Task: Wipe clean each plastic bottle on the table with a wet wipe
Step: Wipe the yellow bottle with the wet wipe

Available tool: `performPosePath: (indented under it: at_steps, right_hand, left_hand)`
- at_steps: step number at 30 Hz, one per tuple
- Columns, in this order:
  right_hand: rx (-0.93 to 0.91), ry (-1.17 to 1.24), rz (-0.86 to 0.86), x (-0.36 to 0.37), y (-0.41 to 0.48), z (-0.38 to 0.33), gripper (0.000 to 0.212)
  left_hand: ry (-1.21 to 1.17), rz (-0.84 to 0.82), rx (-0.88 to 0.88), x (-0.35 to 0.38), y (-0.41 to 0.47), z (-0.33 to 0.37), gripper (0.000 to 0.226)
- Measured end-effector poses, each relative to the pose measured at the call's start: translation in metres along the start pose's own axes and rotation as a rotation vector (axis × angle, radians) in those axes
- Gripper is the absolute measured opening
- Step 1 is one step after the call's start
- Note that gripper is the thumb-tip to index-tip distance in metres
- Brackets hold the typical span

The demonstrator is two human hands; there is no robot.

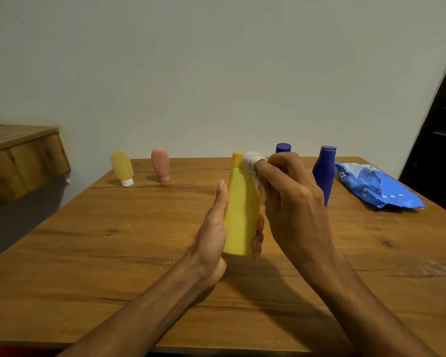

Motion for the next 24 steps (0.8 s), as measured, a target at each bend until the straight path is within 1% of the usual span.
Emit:
performPosePath:
  at_steps: [3,10,14,18,22,24]
  right_hand:
    - [0.023,0.021,0.001,0.0009,-0.0006,0.0013,0.031]
    - [0.08,0.072,-0.009,0.0028,-0.0016,0.0022,0.032]
    - [0.128,0.073,0.009,-0.0002,-0.0002,0.0054,0.032]
    - [0.092,0.106,-0.004,0.0005,-0.0022,-0.0024,0.03]
    - [0.087,0.096,-0.008,-0.0005,0.0012,0.0016,0.029]
    - [0.082,0.095,-0.012,0.0001,0.0006,0.0015,0.031]
  left_hand:
    - [-0.066,0.001,-0.021,-0.0011,0.0016,-0.0021,0.07]
    - [-0.122,0.009,-0.029,-0.0007,0.0001,0.0007,0.063]
    - [-0.158,-0.034,-0.032,0.0017,0.0,0.0022,0.064]
    - [-0.168,-0.019,-0.014,-0.0012,0.0026,0.0039,0.064]
    - [-0.178,-0.066,-0.015,-0.0003,0.0049,0.0039,0.067]
    - [-0.179,-0.061,-0.017,-0.0008,0.0055,0.003,0.067]
Point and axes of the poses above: each hand's wrist, its own y-axis towards the middle knuckle, its own x-axis out of the palm, z = x × y, the point moved 6 cm from there along y, towards the middle knuckle
